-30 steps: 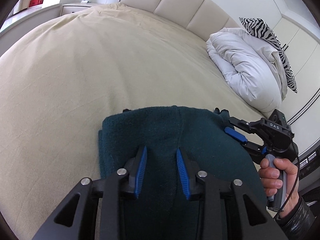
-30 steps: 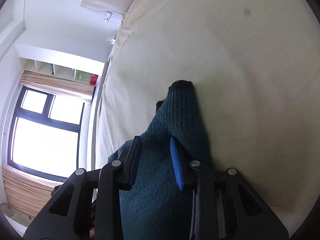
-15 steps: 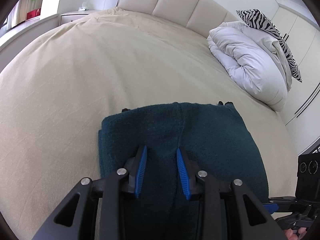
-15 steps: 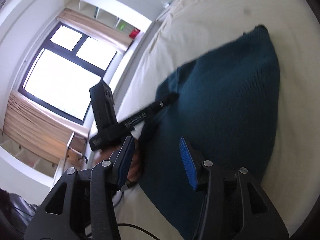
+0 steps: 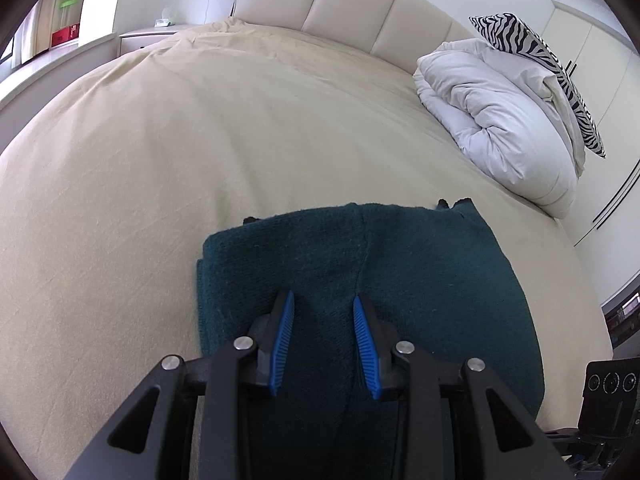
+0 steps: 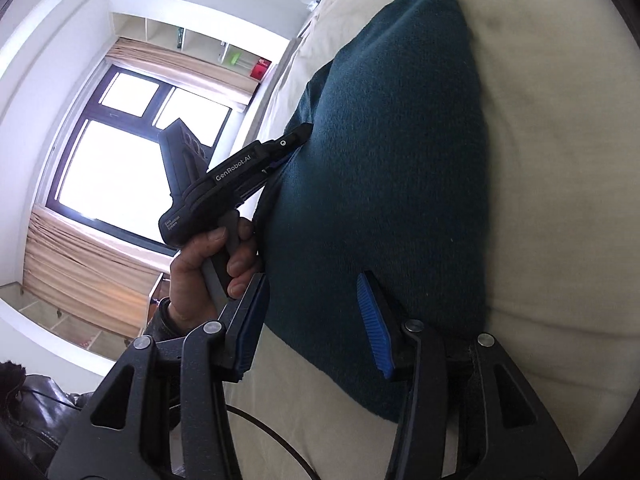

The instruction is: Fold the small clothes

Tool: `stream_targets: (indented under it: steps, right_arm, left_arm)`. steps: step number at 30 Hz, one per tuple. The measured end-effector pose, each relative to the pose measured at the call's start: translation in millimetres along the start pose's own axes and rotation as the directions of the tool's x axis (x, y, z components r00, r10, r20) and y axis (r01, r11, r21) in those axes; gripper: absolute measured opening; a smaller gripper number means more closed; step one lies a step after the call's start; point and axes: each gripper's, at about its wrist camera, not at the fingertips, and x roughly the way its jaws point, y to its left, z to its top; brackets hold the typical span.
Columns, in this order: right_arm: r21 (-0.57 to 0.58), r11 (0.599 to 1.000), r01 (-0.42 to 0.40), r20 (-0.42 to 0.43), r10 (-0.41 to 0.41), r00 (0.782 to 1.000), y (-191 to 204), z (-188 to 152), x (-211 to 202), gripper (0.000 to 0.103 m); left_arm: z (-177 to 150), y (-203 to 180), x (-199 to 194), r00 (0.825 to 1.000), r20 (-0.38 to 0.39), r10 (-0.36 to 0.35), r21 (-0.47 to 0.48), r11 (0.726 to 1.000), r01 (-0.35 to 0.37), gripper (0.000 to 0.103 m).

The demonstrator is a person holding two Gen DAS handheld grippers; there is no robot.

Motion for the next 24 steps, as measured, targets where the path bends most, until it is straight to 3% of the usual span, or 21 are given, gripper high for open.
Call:
stream_targets:
  steps: [11,15,18,22,24]
  right_arm:
    - [-0.010,1.000,0.029,-0.008,-0.029,1.000,-4,-33,-28,0.044]
    - [0.005,0.998,0.061,0.010,-0.061,0.998,-4,-43,-45,0.044]
    - [0.008,0.993,0.118,0.038,-0.118,0.992,0,-52,-63,0.045]
    - [0.053,0.981,0.187,0.118,-0.192,0.974,-3,-53,-93,0.061]
    - [0.079,0.976,0.202,0.178,-0.213,0.961,-6,-46,-106,0.064]
  left_arm:
    - [2,2,-3,1.000,0.005,-0.023,-0.017,1.000,0.023,0.035]
    - [-1,13,-19,0.997,0.013,-0.083,-0.088,0.993,0.083,0.035]
    - [-6,22,-46,0.997,0.026,-0.069,-0.133,0.989,0.072,0.034]
    - [-14,42,-84,0.997,0.075,-0.033,-0.202,0.978,0.047,0.049]
    - [-19,54,-90,0.997,0.057,-0.055,-0.239,0.969,0.067,0.054]
